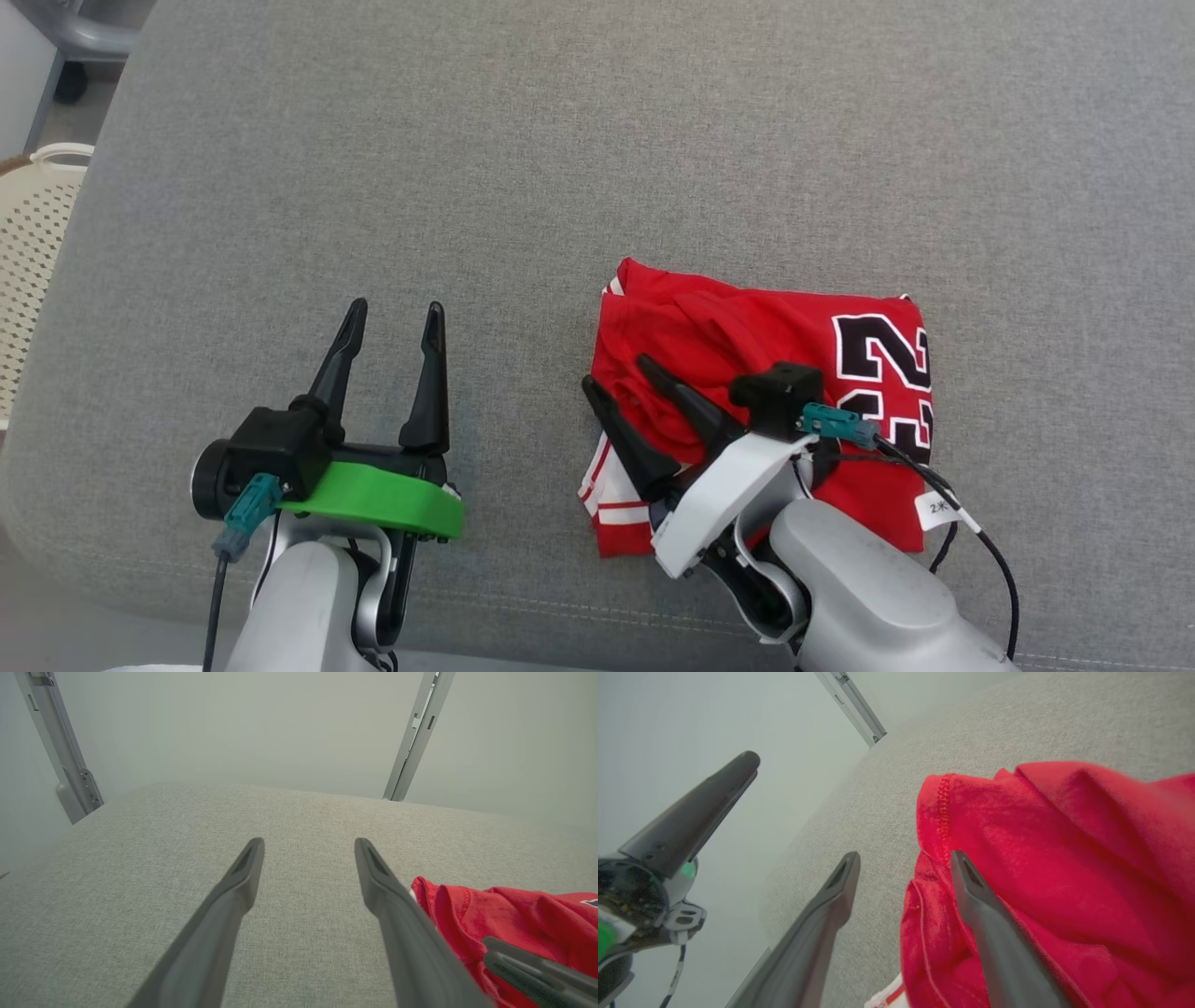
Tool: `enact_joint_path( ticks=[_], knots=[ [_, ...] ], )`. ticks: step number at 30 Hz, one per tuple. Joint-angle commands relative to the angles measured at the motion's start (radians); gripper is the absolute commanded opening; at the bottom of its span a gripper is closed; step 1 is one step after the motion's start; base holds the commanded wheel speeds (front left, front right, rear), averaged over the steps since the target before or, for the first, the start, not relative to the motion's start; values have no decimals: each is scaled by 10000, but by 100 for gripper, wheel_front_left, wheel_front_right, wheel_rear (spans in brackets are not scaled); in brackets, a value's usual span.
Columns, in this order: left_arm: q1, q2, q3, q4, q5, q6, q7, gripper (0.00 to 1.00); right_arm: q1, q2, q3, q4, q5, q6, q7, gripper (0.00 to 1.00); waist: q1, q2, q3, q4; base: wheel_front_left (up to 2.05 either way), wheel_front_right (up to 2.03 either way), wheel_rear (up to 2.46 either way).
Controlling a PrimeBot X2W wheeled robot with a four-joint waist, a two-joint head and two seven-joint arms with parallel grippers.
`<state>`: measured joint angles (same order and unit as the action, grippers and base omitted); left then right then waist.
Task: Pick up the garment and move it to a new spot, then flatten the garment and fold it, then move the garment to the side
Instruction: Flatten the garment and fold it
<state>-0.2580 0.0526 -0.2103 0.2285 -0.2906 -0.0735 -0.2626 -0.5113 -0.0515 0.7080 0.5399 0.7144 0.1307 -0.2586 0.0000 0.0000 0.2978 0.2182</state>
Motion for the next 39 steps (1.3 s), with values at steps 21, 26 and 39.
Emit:
enact_joint_path(
  ticks=[21, 26, 39],
  knots=[
    [374, 199, 617, 101, 588, 99, -26, 100, 2871, -1128, -5676, -5661, -2547, -2, -64, 100, 0, 0, -774, -1322, 0, 0, 0],
    [551, 267, 646, 110, 645, 131, -26, 100, 3697, -1405, -6913, -5257, -3276, -2, -64, 100, 0, 0, -1065, -1478, 0, 0, 0],
    [1340, 581, 655, 183, 629, 315, 116, 100, 5135, -1619, -7429, -4374, -4447, -2, 94, 100, 0, 0, -2034, -1674, 0, 0, 0]
  ],
)
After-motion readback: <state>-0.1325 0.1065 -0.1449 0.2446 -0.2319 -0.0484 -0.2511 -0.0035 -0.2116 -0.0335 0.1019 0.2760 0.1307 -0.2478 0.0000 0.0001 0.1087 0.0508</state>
